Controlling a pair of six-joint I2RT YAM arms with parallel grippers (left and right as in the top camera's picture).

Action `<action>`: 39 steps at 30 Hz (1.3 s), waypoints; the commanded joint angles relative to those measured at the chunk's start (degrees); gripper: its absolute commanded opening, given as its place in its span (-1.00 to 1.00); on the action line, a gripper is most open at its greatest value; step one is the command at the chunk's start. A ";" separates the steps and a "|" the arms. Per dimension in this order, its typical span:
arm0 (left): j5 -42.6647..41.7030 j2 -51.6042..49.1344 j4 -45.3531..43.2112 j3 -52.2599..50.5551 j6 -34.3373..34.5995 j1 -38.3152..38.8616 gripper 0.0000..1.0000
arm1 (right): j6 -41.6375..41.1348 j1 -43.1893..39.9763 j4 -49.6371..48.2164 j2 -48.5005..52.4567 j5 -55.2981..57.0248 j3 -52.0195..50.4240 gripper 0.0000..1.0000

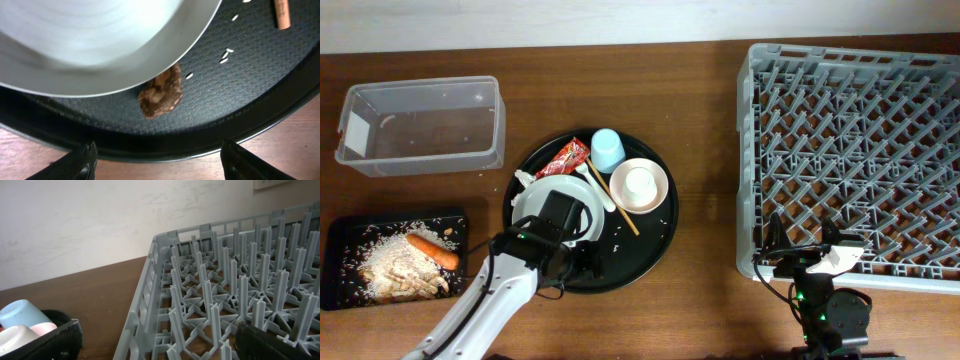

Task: Sort waste into correct bins and load items into the dishwasher rack
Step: 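Reach the left gripper to the brown food scrap beside the bowl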

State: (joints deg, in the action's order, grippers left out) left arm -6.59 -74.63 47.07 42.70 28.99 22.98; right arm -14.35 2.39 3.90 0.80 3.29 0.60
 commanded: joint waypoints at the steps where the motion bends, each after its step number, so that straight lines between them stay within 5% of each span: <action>1: 0.46 -2.47 -2.25 -0.79 -0.15 0.66 0.56 | 0.61 -0.22 0.48 -0.44 -0.07 -0.28 0.97; 10: 0.44 -12.87 -6.08 -0.79 -0.31 0.66 0.55 | 0.61 -0.22 0.48 -0.44 -0.09 -0.28 0.97; 24: 1.97 -13.53 -12.92 -0.76 -0.33 0.66 0.55 | 0.61 -0.22 0.48 -0.44 -0.09 -0.28 0.97; 31: 5.49 -13.35 -8.59 1.70 -0.35 0.66 0.36 | 0.61 -0.22 0.48 -0.44 -0.09 -0.28 0.97; 39: 13.49 -13.38 0.24 6.49 2.27 0.61 0.35 | 0.61 -0.22 0.48 -0.44 -0.09 -0.28 0.97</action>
State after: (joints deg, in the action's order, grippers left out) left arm 3.73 -87.57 46.54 46.94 29.87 23.51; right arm -14.33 2.39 3.90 0.80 3.29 0.60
